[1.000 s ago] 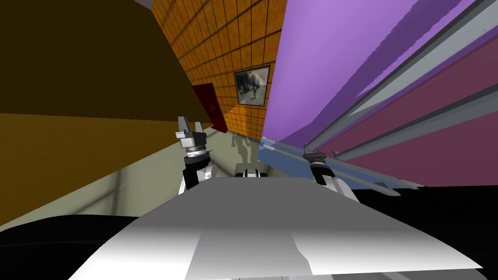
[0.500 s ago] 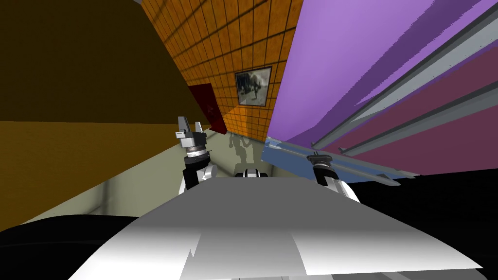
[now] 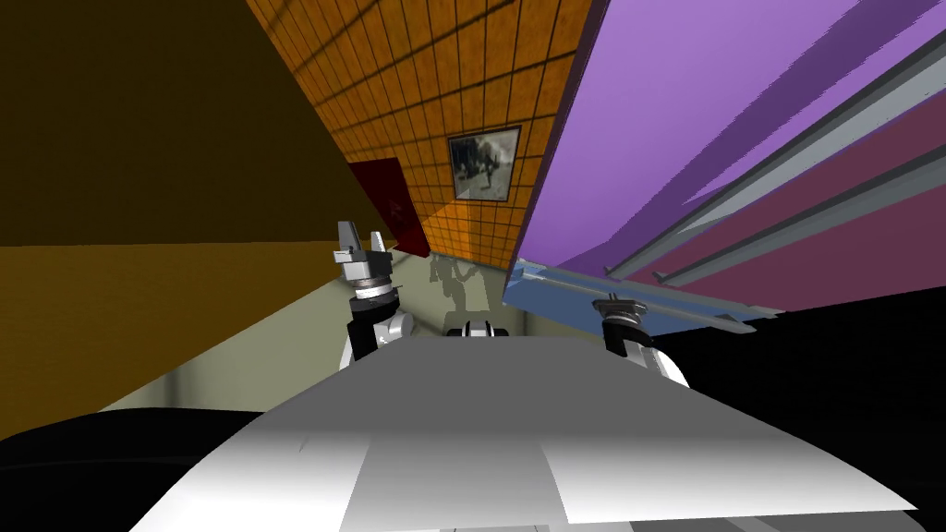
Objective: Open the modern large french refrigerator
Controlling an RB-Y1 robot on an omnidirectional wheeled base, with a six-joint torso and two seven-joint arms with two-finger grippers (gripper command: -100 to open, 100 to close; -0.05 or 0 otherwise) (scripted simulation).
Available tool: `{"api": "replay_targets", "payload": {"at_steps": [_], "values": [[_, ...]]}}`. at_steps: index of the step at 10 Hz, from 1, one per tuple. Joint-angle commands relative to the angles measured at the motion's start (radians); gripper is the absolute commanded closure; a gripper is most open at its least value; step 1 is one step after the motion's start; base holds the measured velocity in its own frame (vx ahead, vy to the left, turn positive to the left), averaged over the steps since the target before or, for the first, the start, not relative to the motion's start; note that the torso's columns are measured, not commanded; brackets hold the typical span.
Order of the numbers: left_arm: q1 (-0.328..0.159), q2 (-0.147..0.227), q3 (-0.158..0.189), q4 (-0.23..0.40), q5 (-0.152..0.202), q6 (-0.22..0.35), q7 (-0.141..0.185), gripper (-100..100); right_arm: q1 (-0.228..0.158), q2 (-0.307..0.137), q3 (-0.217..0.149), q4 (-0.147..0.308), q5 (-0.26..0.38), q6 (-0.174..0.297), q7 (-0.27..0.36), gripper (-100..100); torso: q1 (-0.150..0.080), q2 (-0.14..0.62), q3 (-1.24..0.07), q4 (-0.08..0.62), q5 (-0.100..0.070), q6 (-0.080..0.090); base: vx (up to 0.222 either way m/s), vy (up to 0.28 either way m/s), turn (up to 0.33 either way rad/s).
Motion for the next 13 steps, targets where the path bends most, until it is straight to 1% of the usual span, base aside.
{"api": "replay_targets", "payload": {"at_steps": [1,2,3,5,6,10,11,12,13], "values": [[0.000,0.000,0.000,0.000,0.000,0.000,0.000,0,0.008,-0.026,0.014,-0.002,-0.006,-0.002,-0.009,-100,-0.009,0.001,0.000,0.000,-0.002,-0.001,-0.009,-0.077,0.138],[0.000,0.001,0.000,0.000,0.000,0.000,0.000,0,0.011,-0.036,0.019,-0.001,-0.009,-0.003,-0.013,-100,-0.017,0.002,0.001,0.001,-0.005,-0.001,-0.027,-0.174,0.132],[0.000,0.001,0.001,0.000,0.000,0.000,0.000,0,0.014,-0.050,0.027,-0.001,-0.012,-0.006,-0.019,-100,-0.015,0.004,0.002,0.001,-0.005,0.000,-0.008,-0.201,0.076],[0.000,0.001,0.001,0.000,0.000,0.000,0.000,0,0.024,-0.087,0.048,0.000,-0.022,-0.013,-0.033,-100,-0.002,0.001,0.001,0.000,-0.001,0.000,-0.012,-0.202,0.117],[0.000,0.001,0.001,0.000,0.000,0.000,0.000,0,0.027,-0.100,0.056,0.000,-0.025,-0.016,-0.039,-100,0.002,0.001,0.000,0.000,0.000,0.000,-0.013,-0.184,0.134],[0.000,0.001,0.001,0.000,0.000,0.000,0.000,0,0.045,-0.169,0.095,0.001,-0.043,-0.028,-0.066,-100,-0.001,0.003,0.002,0.001,0.000,0.000,-0.036,-0.187,0.119],[0.000,0.001,0.001,0.000,0.000,0.000,0.000,0,0.040,-0.159,0.088,0.003,-0.040,-0.027,-0.061,-100,-0.002,0.002,0.001,0.001,-0.001,0.000,-0.019,-0.090,0.024],[0.000,0.001,0.001,0.000,0.000,0.000,0.000,0,0.041,-0.161,0.089,0.003,-0.040,-0.028,-0.062,-100,0.004,0.000,0.000,0.000,0.001,0.000,-0.005,-0.020,-0.004],[0.000,0.000,0.000,0.000,0.000,0.000,0.000,0,0.041,-0.161,0.089,0.003,-0.040,-0.027,-0.062,100,0.006,0.000,0.000,0.000,0.002,0.000,-0.004,-0.007,0.002]]}}
